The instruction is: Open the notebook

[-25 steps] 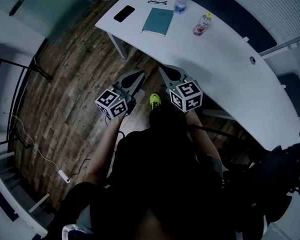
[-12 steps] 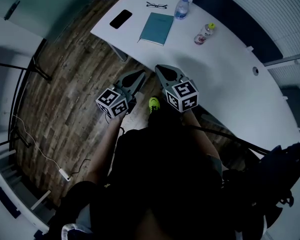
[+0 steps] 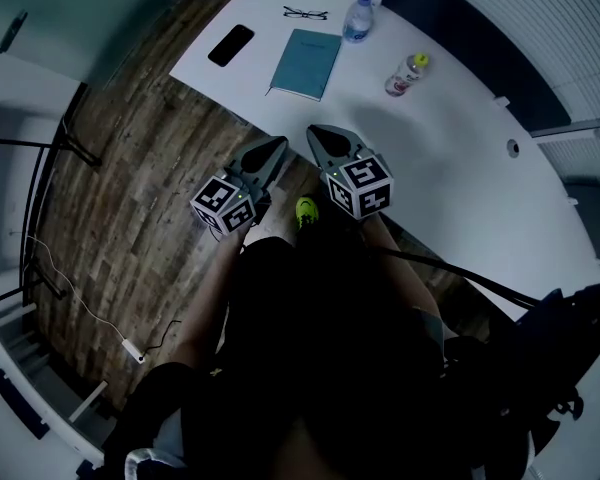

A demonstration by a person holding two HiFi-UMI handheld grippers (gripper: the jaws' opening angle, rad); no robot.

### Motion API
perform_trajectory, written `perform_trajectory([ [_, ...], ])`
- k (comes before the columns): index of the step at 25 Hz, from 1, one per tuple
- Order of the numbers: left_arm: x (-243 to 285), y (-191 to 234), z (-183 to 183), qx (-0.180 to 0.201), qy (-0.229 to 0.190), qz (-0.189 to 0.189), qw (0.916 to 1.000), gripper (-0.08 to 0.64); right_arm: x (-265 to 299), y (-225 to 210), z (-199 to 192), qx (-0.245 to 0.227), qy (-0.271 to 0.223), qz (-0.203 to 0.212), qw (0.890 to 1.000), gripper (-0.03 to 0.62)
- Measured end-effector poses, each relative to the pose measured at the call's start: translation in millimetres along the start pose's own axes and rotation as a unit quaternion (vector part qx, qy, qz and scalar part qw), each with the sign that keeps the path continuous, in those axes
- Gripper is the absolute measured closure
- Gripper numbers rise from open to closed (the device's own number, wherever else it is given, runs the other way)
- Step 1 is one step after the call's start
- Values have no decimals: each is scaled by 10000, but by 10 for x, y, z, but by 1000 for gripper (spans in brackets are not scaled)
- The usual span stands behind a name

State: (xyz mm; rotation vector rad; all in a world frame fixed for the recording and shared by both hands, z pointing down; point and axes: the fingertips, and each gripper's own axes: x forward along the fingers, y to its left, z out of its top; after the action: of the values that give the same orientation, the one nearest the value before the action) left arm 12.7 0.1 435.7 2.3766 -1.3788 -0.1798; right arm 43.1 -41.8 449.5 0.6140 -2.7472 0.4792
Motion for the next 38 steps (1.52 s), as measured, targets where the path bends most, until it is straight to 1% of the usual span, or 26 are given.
perform_trajectory([
  [6, 154, 131, -18, 96, 91, -58, 9999, 543, 147, -115, 3, 87, 58, -22, 9999, 594],
  [10, 262, 252, -12, 97, 127, -177, 9997, 542, 272, -210, -23, 192, 127, -113, 9997, 594],
  [14, 381, 421, -36, 142, 244, -301, 9991, 543, 422, -356, -59, 301, 187, -268, 9990, 594],
  [21, 604, 768, -4, 259, 317, -525, 9978, 541, 742, -677, -49, 563, 269, -608, 9962, 594],
  [26, 799, 1013, -72, 330, 546, -734, 9953, 540, 970, -940, -81, 875, 386, -1021, 9902, 594],
  [32, 984, 1236, -186, 245, 710, -1071, 9914, 531, 1130, -1214, -221, 1253, 574, -1405, 9804, 591],
  [35, 1046, 1292, -227, 229, 854, -1278, 9879, 523, 1192, -1298, -268, 1316, 667, -1547, 9769, 558],
  [38, 1119, 1400, -285, 190, 919, -1383, 9859, 515, 1253, -1378, -313, 1426, 732, -1671, 9728, 542],
])
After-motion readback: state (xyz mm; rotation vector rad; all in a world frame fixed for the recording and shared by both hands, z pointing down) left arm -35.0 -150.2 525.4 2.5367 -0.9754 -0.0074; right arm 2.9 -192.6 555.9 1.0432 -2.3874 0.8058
